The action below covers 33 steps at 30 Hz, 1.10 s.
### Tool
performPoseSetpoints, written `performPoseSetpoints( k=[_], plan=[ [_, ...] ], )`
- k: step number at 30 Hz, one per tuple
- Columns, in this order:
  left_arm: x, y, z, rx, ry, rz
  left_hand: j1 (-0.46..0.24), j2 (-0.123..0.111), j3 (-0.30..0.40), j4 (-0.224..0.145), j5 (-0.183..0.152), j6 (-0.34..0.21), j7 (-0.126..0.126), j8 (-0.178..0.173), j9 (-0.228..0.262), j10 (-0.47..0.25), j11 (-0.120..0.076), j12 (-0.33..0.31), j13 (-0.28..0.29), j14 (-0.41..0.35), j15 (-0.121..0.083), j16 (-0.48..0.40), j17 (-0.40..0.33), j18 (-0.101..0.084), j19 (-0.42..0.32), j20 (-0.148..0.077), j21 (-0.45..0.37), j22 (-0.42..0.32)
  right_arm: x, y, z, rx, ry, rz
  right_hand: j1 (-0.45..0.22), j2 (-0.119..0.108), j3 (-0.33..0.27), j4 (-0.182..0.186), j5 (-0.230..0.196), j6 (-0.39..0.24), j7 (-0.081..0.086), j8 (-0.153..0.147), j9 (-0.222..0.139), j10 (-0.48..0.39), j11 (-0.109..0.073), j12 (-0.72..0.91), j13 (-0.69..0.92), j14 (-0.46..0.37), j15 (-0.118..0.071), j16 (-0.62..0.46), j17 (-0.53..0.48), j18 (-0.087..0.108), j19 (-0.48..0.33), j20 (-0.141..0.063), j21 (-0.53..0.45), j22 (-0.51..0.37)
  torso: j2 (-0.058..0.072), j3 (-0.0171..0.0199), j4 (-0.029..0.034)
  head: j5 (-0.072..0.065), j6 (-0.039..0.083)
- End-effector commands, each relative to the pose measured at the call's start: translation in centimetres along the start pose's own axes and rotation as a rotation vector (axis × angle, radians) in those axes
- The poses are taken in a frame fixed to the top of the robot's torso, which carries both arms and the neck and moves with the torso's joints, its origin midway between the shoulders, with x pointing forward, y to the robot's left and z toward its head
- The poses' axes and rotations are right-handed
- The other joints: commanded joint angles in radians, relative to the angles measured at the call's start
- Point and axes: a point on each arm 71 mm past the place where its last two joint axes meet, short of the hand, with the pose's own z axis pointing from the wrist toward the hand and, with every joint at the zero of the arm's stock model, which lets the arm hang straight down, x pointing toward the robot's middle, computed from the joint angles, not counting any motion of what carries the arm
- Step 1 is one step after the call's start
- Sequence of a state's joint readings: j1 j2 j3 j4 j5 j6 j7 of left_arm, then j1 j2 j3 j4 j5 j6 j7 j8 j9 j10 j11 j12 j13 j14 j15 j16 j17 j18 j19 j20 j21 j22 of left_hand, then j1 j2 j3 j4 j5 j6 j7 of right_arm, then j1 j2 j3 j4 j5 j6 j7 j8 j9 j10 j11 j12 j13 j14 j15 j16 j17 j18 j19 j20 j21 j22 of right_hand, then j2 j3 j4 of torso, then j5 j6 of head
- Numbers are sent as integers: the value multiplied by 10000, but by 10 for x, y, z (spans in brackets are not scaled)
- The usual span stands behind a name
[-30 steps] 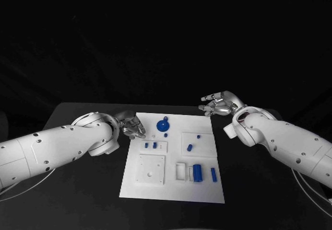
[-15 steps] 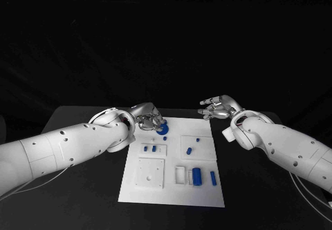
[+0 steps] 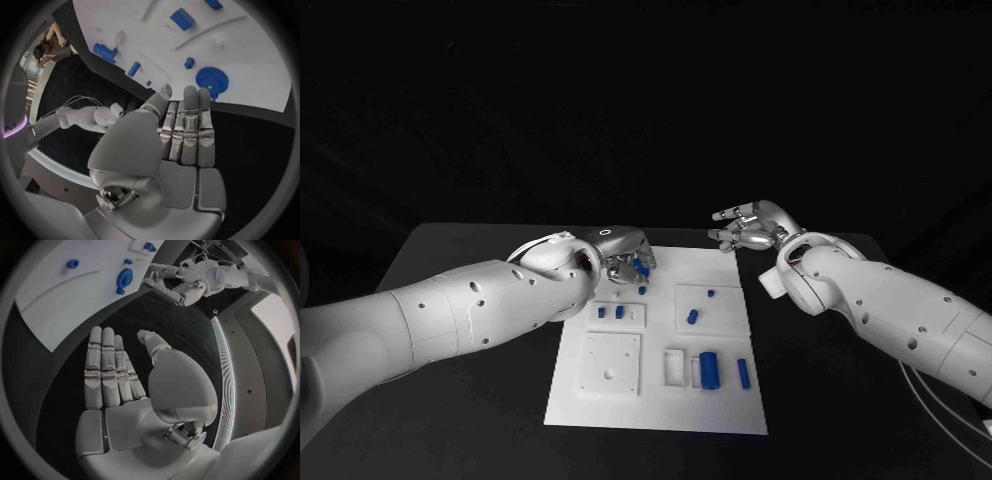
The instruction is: Assemble the parts on the task board
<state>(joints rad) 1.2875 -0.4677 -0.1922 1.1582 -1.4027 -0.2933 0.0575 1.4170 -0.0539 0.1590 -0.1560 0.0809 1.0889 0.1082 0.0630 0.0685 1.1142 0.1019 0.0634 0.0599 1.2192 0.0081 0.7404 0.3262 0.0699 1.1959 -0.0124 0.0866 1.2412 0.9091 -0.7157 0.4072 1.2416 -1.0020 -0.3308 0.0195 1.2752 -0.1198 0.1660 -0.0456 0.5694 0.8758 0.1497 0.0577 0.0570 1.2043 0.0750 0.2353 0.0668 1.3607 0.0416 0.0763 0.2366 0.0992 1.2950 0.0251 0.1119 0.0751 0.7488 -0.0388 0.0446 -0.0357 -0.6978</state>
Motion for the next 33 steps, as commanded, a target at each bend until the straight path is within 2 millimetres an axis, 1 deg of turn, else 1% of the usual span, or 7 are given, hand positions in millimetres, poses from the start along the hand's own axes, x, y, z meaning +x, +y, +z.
performPoseSetpoints(
  k=[1,5,7,9,13,18,33],
  plan=[
    [7,-2,2,260,590,764,24,-127,-96,50,38,-83,-47,-1,-12,-143,9,-49,-10,3,-9,131,54,166,101,20,-105,77,1,3,0,-157,44,53,-78,2,49,-18,4,-14,26,-2,10,-22,32,-53,-14,-40,-1,-15,-16,-53,-61,16,5,6,11,8,1,-7,-15],
    [14,-2,4,220,1026,1058,75,-223,-173,155,34,-346,-55,-4,-38,-256,8,-47,-8,14,-25,307,103,143,178,4,-128,161,2,4,0,-201,-39,76,-131,-12,63,-28,18,-17,50,-2,10,-179,99,-156,-32,-162,56,-66,-56,-73,-187,60,-68,-28,18,6,4,-2,-9],
    [18,-2,5,210,1153,1124,114,-238,-179,194,42,-338,-35,-4,-38,-307,-1,-48,-8,-11,-44,360,102,129,178,-10,-137,214,2,5,0,-223,-87,110,-195,-43,126,1,28,-72,132,-6,7,-760,335,-522,-50,-756,286,-120,-252,-132,-677,252,-357,-96,24,1,1,-8,-12],
    [21,-1,5,200,1219,1166,148,-248,-176,224,65,-355,-39,-2,-37,-308,-19,-47,-8,-9,-69,432,107,117,190,-32,-136,278,2,5,0,-239,-103,149,-221,-81,179,-20,21,-95,184,-3,8,-1130,496,-801,-63,-1214,467,-98,-540,-85,-1105,462,-456,-90,18,-6,3,-7,-15],
    [25,-1,6,174,1291,1212,181,-262,-127,245,132,-324,-2,-4,-38,-304,-15,-48,-9,-49,-72,602,112,120,201,-45,-133,497,2,6,0,-273,-90,202,-279,-54,153,-138,17,-144,224,-6,5,-1389,624,-1087,-72,-1517,656,-57,-1506,70,-1599,748,-445,-88,14,-7,-5,-7,-12],
    [28,1,7,129,1265,1239,188,-245,-47,222,170,-295,23,-5,-40,-303,-21,-50,-10,-88,-85,720,94,131,200,-54,-144,705,2,6,0,-284,-80,266,-284,-40,128,-174,17,-158,228,-5,5,-1430,642,-1116,-73,-1565,682,-47,-1663,79,-1669,782,-443,-88,5,2,13,-22,-27],
    [36,7,10,-92,1204,1267,97,-93,432,80,236,-53,79,-6,-43,-144,-53,-54,-15,-139,-134,1062,158,140,173,-118,65,903,3,7,0,-274,12,316,-287,-30,116,-188,20,-189,234,-7,3,-1443,649,-1119,-73,-1585,690,-48,-1674,84,-1692,794,-444,-89,17,2,-4,-33,-33]
  ],
)
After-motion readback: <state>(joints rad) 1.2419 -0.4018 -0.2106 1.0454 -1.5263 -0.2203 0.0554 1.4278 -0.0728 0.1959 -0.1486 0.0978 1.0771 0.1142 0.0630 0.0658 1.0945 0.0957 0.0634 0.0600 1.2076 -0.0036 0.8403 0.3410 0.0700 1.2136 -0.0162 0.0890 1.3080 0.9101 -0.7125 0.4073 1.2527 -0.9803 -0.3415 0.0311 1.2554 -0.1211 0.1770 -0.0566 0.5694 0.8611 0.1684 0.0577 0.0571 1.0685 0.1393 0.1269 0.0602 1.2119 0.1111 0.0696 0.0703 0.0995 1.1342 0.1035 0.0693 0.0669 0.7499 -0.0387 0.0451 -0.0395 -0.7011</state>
